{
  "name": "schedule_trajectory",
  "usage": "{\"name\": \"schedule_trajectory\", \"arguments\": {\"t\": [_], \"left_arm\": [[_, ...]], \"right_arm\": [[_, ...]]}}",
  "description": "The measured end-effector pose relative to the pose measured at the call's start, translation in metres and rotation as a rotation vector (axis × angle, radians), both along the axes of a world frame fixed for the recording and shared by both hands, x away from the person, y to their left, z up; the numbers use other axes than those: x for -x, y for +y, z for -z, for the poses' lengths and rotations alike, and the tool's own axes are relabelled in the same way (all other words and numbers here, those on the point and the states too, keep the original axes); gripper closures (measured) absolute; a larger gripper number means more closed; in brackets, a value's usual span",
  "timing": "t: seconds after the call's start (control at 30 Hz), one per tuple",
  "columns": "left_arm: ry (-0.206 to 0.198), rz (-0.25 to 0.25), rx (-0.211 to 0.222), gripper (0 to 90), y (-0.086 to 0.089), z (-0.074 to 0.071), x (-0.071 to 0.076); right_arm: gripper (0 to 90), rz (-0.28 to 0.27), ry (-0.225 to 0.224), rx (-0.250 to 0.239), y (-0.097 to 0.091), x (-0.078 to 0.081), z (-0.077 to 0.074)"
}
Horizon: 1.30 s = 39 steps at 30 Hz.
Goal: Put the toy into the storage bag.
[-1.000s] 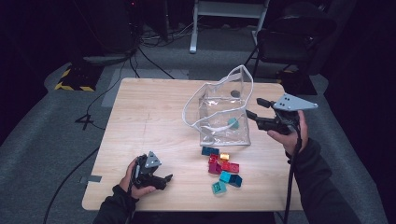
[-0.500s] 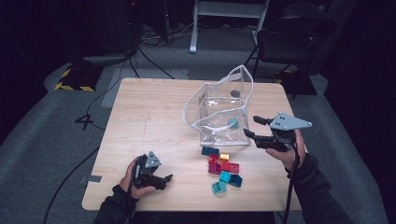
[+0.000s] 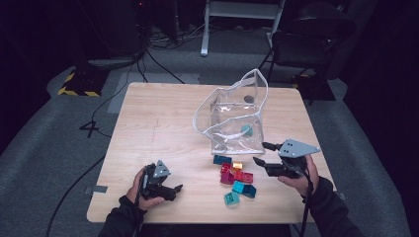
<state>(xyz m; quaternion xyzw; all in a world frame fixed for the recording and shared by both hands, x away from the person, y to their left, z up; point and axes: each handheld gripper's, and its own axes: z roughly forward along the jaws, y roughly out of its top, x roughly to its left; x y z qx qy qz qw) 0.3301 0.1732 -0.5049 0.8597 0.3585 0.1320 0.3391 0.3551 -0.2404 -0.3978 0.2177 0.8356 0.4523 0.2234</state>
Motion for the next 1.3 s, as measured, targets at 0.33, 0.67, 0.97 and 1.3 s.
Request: {"name": "schedule_trajectory", "arguments": {"t": [0.33, 0.67, 0.97, 1.3], "left_arm": [[0.001, -0.001, 0.001, 10.7, 0.0, 0.0, 0.0], [0.001, -0.004, 0.002, 10.7, 0.0, 0.0, 0.001], [0.002, -0.005, 0.001, 10.7, 0.0, 0.0, 0.001], [0.0, -0.004, -0.001, 10.7, 0.0, 0.0, 0.001]], "right_arm": [[39.8, -0.028, 0.069, 0.052, -0.001, 0.012, 0.035], [39.7, -0.048, 0.116, 0.062, -0.006, 0.027, 0.057], [40.2, -0.097, 0.15, 0.038, -0.004, 0.043, 0.068], [42.2, -0.129, 0.189, 0.086, 0.008, 0.045, 0.086]]}}
